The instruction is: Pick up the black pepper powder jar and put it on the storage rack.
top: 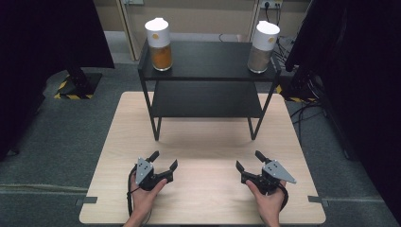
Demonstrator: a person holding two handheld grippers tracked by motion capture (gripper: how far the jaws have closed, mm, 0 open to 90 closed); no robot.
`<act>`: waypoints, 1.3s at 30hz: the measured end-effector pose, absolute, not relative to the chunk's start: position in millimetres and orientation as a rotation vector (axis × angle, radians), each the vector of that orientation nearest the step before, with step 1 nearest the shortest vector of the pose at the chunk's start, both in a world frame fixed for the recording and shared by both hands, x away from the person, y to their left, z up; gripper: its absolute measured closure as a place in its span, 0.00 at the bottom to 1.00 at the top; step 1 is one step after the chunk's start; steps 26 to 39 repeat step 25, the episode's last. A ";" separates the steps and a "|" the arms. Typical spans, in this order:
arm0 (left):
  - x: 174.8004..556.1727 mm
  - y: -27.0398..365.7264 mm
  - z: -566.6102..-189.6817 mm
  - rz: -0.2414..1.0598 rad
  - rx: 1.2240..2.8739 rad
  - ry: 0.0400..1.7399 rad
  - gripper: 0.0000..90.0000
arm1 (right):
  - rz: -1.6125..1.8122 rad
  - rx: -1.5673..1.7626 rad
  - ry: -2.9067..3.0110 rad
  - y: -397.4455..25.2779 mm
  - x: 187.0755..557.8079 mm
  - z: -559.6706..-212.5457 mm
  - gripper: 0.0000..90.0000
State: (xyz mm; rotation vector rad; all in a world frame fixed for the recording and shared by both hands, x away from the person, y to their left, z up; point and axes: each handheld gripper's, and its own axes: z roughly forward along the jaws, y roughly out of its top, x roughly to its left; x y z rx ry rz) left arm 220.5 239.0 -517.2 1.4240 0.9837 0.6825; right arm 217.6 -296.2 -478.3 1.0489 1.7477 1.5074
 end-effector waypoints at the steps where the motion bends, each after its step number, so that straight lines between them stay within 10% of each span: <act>1: 220.5 239.0 -517.3 0.682 1.423 0.984 0.16 | 1.507 1.053 1.745 -296.1 215.6 -481.2 0.13; 39: 220.6 238.7 -517.0 0.682 1.425 0.985 0.16 | 1.513 1.063 1.730 -294.4 205.9 -502.0 0.12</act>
